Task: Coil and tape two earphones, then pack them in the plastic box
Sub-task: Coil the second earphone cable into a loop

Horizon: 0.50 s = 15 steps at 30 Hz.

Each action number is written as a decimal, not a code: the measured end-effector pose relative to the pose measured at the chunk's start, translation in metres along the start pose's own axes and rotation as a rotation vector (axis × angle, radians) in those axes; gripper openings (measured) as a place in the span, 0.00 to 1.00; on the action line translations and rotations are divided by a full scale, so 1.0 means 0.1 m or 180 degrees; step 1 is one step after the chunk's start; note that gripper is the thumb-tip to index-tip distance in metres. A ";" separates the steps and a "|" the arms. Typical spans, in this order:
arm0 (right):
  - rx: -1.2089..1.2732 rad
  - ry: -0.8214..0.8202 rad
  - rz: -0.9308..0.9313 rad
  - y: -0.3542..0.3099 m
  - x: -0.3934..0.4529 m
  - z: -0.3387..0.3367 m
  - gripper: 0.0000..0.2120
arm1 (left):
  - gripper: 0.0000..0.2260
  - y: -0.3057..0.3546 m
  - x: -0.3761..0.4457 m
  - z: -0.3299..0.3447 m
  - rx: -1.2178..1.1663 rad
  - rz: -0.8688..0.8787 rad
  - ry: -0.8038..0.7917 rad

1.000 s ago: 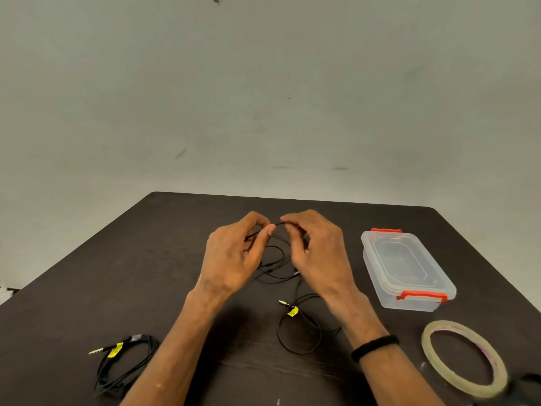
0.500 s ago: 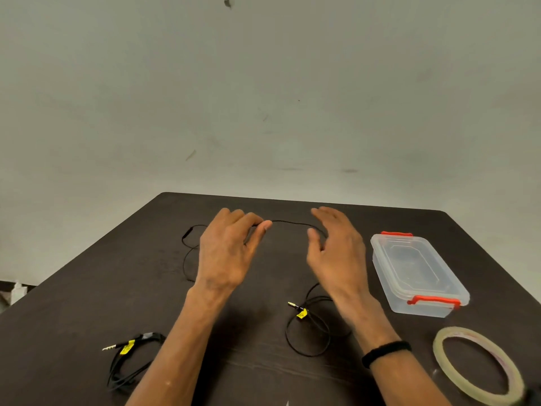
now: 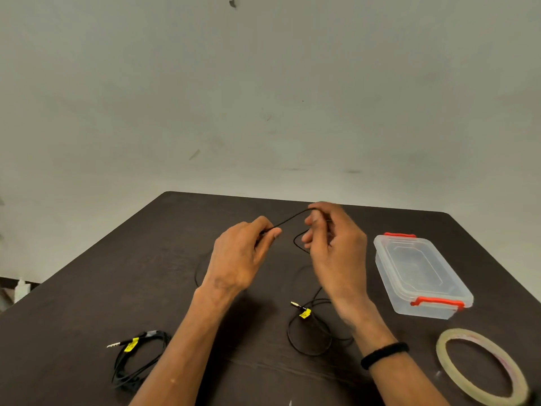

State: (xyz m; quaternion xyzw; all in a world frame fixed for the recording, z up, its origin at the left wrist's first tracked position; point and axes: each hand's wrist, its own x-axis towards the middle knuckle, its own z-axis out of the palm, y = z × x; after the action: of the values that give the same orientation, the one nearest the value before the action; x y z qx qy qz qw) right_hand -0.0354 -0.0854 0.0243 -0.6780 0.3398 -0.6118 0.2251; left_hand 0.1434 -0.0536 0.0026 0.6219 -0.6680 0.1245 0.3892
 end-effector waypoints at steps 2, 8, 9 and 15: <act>0.0311 0.0454 0.0266 -0.02 0.09 -0.09 0.06 | 0.09 -0.06 0.00 -0.03 -0.0119 -0.0196 0.0029; -0.0435 0.0040 0.1266 0.23 0.13 -0.19 0.18 | 0.12 0.02 0.00 -0.11 -0.0190 -0.0091 -0.0022; -0.0691 -0.0217 0.1257 0.22 0.08 -0.15 0.23 | 0.10 0.04 -0.01 -0.12 -0.0195 -0.0072 -0.0131; -0.0582 -0.0739 0.0473 -0.02 -0.09 0.02 0.23 | 0.09 -0.02 -0.01 -0.12 -0.0333 -0.0242 -0.0113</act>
State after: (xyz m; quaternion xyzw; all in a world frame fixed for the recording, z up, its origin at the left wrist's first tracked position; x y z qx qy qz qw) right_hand -0.0336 -0.0776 0.0194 -0.7347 0.4149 -0.4776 0.2448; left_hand 0.1492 -0.0452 0.0097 0.6278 -0.6563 0.0634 0.4137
